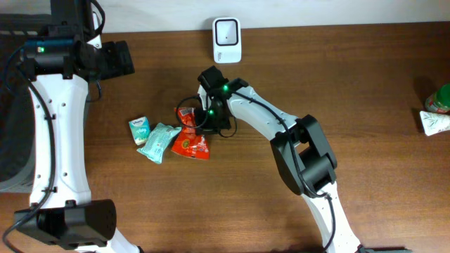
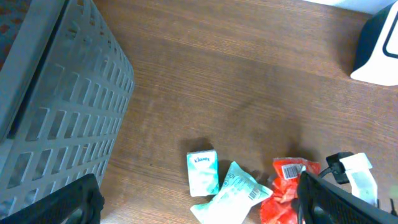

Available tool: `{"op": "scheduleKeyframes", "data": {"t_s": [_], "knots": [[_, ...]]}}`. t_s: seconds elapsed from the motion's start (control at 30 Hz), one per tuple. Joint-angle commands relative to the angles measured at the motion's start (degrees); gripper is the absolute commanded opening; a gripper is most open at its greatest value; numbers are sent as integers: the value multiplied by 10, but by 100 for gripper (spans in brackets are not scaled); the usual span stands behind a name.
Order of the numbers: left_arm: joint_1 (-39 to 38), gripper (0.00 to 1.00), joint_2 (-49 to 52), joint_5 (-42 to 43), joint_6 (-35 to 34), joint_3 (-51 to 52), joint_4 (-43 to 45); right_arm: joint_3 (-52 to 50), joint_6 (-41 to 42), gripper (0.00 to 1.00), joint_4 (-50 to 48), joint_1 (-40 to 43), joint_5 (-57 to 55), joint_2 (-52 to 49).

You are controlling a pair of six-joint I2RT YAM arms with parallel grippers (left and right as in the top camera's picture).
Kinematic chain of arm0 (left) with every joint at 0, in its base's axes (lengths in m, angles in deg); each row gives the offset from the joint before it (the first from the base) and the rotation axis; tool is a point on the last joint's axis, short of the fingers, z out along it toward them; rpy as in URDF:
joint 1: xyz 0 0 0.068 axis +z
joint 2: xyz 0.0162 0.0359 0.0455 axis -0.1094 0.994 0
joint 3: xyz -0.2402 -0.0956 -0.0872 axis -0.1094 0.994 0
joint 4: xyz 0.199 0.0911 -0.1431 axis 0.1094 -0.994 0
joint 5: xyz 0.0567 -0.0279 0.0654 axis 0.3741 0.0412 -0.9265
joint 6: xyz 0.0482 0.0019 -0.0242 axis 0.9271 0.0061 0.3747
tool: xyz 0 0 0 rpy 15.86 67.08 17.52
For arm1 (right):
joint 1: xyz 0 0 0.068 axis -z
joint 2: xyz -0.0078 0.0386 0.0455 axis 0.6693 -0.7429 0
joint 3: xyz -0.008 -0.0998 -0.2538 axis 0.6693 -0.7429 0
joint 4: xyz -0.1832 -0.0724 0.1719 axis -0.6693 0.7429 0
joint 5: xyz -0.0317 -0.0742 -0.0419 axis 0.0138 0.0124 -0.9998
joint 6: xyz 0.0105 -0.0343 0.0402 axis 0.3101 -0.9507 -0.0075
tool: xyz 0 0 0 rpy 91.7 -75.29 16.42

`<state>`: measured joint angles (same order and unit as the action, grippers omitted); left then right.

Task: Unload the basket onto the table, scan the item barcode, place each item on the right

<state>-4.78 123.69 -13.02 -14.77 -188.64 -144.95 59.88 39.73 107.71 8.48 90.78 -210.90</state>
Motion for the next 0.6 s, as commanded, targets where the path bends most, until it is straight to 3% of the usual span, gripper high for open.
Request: {"op": "scheduleKeyframes", "data": {"t_s": [0.0, 0.17, 0.3, 0.57], "knots": [[0, 99, -1, -4, -7, -8, -1, 50, 4, 4, 80, 3, -226, -4], [0, 99, -1, -4, -7, -8, -1, 207, 5, 4, 276, 3, -528, 8], [0, 99, -1, -4, -7, -8, -1, 181, 50, 4, 341, 8, -721, 6], [0, 99, -1, -4, -7, -8, -1, 64, -13, 4, 342, 27, -716, 5]]}}
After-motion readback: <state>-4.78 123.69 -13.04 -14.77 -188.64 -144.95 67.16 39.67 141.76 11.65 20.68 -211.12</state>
